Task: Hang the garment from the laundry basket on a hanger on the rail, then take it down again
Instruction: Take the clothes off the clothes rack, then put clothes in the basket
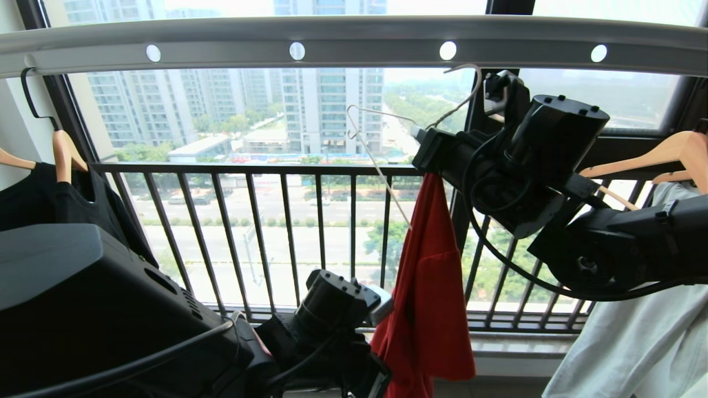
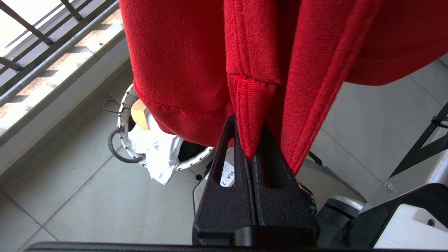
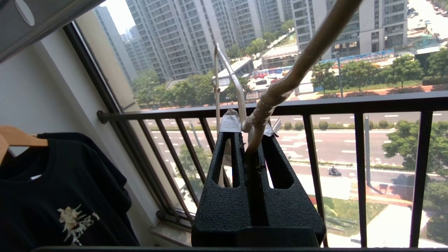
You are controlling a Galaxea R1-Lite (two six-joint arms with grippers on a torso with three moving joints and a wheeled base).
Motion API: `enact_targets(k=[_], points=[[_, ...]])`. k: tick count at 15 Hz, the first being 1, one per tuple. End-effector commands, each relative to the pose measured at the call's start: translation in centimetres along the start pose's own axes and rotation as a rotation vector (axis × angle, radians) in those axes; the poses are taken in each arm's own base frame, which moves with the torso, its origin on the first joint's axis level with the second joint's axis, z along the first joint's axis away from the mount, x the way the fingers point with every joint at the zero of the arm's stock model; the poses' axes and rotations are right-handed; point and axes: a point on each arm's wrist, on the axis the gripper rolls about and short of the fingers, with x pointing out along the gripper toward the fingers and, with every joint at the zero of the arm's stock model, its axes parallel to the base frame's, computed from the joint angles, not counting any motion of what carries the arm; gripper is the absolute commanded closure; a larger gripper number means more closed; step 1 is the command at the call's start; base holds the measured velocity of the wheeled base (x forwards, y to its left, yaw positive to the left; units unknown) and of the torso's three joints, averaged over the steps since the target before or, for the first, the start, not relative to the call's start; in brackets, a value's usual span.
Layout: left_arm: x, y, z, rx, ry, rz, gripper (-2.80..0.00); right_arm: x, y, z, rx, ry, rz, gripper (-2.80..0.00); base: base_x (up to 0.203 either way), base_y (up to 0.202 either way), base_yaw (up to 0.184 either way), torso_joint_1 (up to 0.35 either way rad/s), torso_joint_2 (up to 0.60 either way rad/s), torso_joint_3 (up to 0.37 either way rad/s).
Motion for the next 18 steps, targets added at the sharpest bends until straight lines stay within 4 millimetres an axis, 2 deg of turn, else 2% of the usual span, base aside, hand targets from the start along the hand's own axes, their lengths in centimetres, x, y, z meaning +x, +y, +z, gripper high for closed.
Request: enact_targets(k=[1, 3, 7, 10, 12, 18], points=[[0.6, 0.2, -0.6, 0.031, 0.042, 0.003, 0.0, -0.7, 0.4, 2.0, 0.037, -0.05, 0.014, 0.0, 0.0, 0.0, 0.0, 0.0, 0.0, 0.0], [0.6, 1.3, 0.1, 0.009, 0.014, 0.035, 0.0, -1.0, 0.4, 2.2, 0.048, -0.034, 0.014, 0.0, 0.0, 0.0, 0.0, 0.0, 0.0, 0.0], [-0.2, 5.4, 2.3, -0.069, -0.075, 0.155, 0.0, -0.7, 0.0, 0.2, 0.034, 0.051, 0.019, 0.0, 0.0, 0.0, 0.0, 0.0, 0.0, 0.0], [0.7, 6.0, 2.8, -0.156, -0.108, 0.158, 0.0, -0.1, -0.5, -1.3, 0.023, 0.085, 0.002, 0.0, 0.0, 0.0, 0.0, 0.0, 0.0, 0.0], [1.2, 6.1, 2.9, -0.156, -0.141, 0.164, 0.0, 0.0, -0.7, -1.6, 0.015, 0.093, -0.003, 0.0, 0.0, 0.0, 0.0, 0.0, 0.0, 0.0], [0.8, 6.1, 3.3, -0.17, -0.164, 0.175, 0.0, 0.6, -2.8, -3.5, -0.031, 0.136, -0.054, 0.0, 0.0, 0.0, 0.0, 0.0, 0.0, 0.0]])
